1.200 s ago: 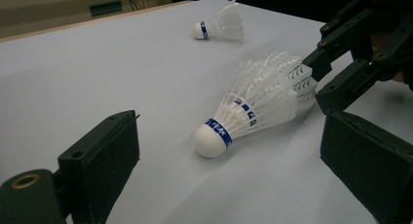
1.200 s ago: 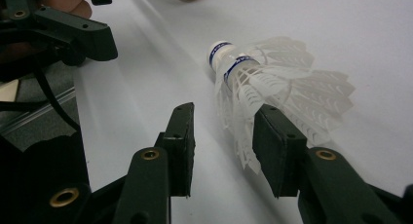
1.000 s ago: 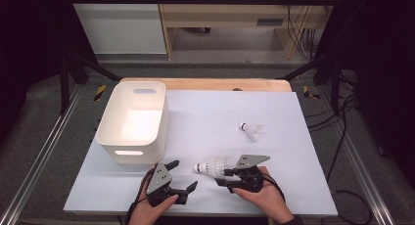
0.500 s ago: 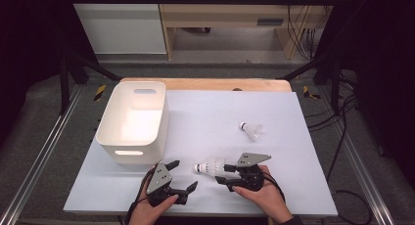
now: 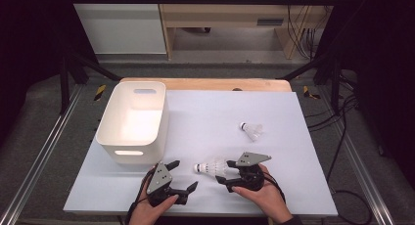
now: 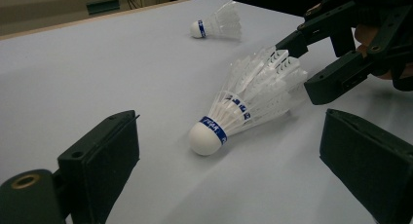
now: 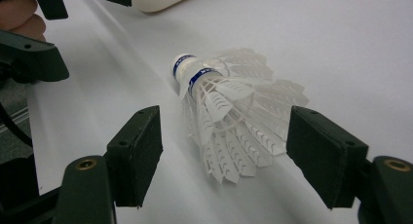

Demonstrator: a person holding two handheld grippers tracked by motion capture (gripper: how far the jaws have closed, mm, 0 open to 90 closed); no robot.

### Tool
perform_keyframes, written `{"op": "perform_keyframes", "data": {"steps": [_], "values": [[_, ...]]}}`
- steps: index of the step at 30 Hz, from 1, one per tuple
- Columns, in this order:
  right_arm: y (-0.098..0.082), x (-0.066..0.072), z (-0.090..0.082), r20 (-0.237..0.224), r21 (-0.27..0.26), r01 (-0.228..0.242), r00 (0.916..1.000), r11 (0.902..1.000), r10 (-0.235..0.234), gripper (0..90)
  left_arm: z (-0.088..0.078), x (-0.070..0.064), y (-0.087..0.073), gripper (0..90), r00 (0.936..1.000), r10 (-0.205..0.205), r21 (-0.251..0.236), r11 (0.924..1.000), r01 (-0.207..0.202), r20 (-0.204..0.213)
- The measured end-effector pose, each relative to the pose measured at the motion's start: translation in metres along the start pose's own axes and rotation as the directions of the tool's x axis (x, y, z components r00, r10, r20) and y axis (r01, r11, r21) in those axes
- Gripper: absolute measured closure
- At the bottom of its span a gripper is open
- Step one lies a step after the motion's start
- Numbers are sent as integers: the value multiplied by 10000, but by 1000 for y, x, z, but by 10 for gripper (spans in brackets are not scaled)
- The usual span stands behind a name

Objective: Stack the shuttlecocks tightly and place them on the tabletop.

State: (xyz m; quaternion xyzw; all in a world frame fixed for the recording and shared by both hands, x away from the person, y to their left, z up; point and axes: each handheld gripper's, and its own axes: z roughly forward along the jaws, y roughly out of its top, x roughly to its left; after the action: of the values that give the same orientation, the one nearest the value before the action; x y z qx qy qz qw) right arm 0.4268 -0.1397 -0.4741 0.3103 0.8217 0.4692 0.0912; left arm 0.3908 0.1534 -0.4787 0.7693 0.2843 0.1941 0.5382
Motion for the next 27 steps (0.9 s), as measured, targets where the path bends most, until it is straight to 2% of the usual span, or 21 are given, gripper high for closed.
{"op": "perform_keyframes", "data": {"steps": [5,11,17,20,23,27], "values": [[0,0,-1,91,-27,-9,10000,10000,9,276,0,-1,0,71,10000,14,-10,10000,-14,1],[-1,-5,-7,303,-20,-112,9995,9999,113,212,0,-1,0,70,10000,2,-31,10000,-2,-11],[-8,-15,-29,630,-599,-530,9964,9968,567,168,-1,0,1,61,10000,-44,-160,9999,43,-61],[-11,-24,-42,1015,-1032,-754,9911,9918,859,149,-1,0,1,60,10000,-55,-197,9998,54,-69],[-16,-33,-52,1451,-1482,-989,9820,9840,1206,126,-2,0,2,59,10000,-73,-287,9996,71,-58],[-19,-42,-58,2081,-1815,-902,9697,9792,1279,91,-1,0,2,56,10000,-56,-322,9995,55,-40]]}}
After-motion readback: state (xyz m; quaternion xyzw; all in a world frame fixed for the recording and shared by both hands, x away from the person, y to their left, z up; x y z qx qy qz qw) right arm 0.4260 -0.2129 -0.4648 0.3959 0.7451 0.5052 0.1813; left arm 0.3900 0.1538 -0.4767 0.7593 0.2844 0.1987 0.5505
